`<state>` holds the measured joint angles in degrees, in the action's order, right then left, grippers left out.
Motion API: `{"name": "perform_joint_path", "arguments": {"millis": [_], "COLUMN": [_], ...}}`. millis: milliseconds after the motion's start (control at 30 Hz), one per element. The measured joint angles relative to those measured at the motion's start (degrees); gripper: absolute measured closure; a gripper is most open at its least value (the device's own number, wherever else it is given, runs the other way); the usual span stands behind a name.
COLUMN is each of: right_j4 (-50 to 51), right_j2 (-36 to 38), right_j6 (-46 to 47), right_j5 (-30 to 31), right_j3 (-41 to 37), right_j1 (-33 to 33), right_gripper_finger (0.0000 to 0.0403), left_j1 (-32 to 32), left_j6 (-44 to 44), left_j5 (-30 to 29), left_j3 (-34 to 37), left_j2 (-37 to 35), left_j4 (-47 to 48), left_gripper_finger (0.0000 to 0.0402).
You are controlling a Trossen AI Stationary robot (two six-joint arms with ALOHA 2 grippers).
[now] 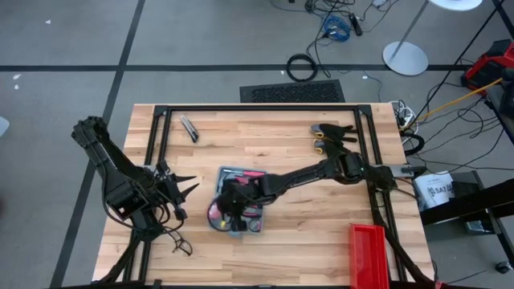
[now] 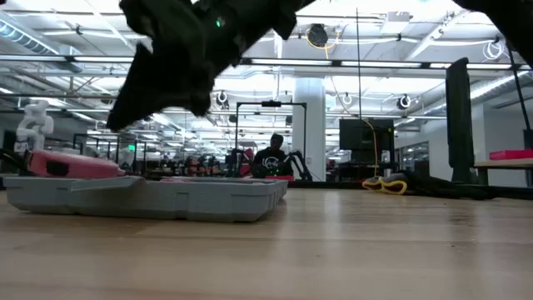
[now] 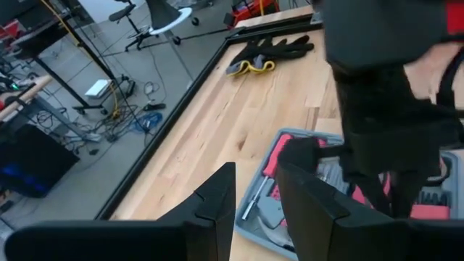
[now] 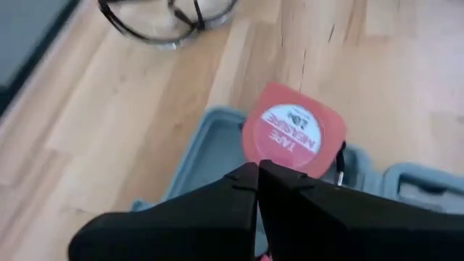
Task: Prefit tool cases
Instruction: Put the pink tape measure into the gray prefit tool case
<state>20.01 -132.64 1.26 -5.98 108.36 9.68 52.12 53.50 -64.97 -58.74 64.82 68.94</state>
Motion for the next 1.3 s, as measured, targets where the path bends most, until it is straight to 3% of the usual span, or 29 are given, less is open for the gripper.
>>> {"name": "perform_joint_path", "arguments": {"millis": [100, 233, 500, 700, 867, 1033, 1300], "right_j4": [4.84, 9.3, 15.1, 3.18, -2.72, -5.69, -5.66], "right_j2": [0.0, 0.17, 0.18, 0.15, -0.1, -2.23, -2.91], "right_j6": [-2.74, -7.67, -11.41, -11.56, -10.64, -7.59, -7.54], "right_j5": [0.59, 6.92, 8.95, 8.6, 8.32, 1.14, 0.87], "right_j3": [3.84, 6.62, 5.03, -0.55, -2.18, -2.34, -2.39], "right_j1": [-0.31, -0.58, -3.11, -4.58, -5.73, -6.47, -5.02], "right_gripper_finger": [0.0403, 0.0403, 0.0403, 0.0403, 0.0403, 0.0403, 0.0403], "left_j1": [0.04, 0.02, 0.04, 0.04, 0.02, -1.64, -5.92], "left_j6": [0.28, 3.25, 10.6, 15.76, 16.58, 15.84, 12.94], "left_j5": [0.4, 4.89, 27.92, 39.64, 38.87, 39.75, 40.47], "left_j3": [0.0, 0.0, 2.59, 9.3, 10.1, 10.05, 11.7], "left_j2": [0.0, 0.49, 6.64, 14.9, 18.42, 19.37, 19.39], "left_j4": [-0.06, -0.3, 0.38, -3.07, -12.01, -20.13, -22.36], "left_gripper_finger": [0.029, 0.029, 0.029, 0.029, 0.029, 0.029, 0.029]}}
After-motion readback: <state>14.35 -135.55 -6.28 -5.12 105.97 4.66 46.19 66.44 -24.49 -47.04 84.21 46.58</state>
